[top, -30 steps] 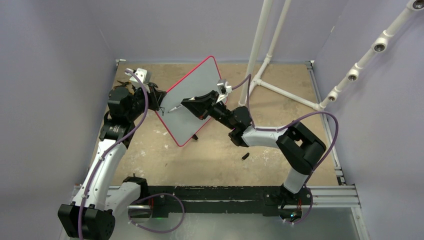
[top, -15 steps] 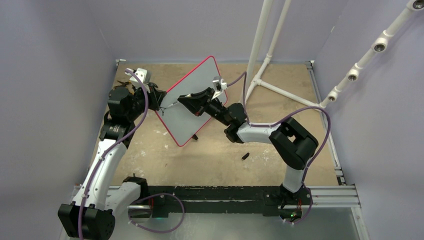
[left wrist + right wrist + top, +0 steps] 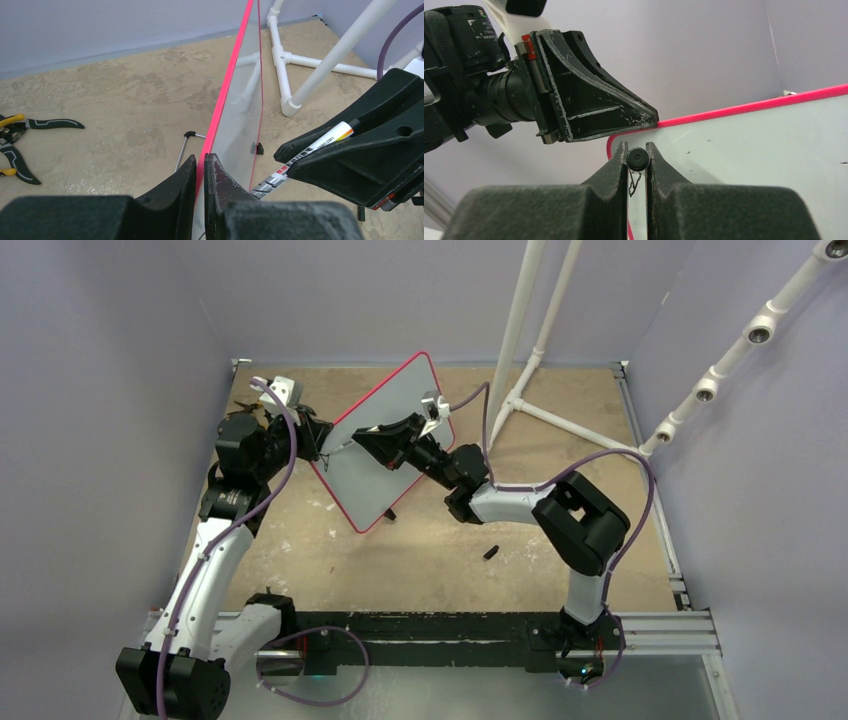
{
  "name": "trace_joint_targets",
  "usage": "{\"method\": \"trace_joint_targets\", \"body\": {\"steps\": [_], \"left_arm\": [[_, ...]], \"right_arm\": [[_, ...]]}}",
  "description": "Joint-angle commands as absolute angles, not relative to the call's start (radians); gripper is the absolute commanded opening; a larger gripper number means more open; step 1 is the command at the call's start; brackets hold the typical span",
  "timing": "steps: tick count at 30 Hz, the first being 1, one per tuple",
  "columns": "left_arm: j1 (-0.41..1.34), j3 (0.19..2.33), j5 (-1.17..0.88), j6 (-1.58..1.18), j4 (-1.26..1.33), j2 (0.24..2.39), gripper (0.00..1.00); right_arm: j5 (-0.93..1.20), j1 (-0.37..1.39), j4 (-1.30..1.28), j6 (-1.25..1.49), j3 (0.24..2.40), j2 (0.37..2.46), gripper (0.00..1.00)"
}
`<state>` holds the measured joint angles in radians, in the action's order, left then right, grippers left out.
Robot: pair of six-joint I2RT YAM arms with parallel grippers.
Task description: Write a sentence on the whiteboard
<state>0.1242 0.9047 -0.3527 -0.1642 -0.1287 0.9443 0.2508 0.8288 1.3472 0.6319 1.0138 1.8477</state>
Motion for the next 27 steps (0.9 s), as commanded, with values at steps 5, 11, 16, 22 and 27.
{"method": "trace_joint_targets", "body": {"steps": [5, 11, 16, 22, 27], "left_arm": [[0.117, 0.895, -0.376, -0.173, -0.139, 0.95, 0.09], [0.117, 0.895, -0.375, -0.173, -0.14, 0.95, 0.08], [0.117, 0.895, -0.373, -0.172, -0.14, 0.949, 0.08], [0.117, 0.894, -0.373, -0.172, -0.14, 0.948, 0.08], [0.116, 0.896, -0.375, -0.172, -0.14, 0.949, 0.08]], "right_arm": [[0.203, 0.824, 1.378, 0.597, 1.05, 1.853, 0.0], [0.166, 0.823, 1.387, 0.597, 1.029, 1.846, 0.0], [0.149, 0.821, 1.384, 0.595, 1.016, 1.842, 0.0], [0.153, 0.818, 1.369, 0.589, 1.0, 1.841, 0.0], [0.153, 0.818, 1.369, 0.588, 0.967, 1.839, 0.0]]}}
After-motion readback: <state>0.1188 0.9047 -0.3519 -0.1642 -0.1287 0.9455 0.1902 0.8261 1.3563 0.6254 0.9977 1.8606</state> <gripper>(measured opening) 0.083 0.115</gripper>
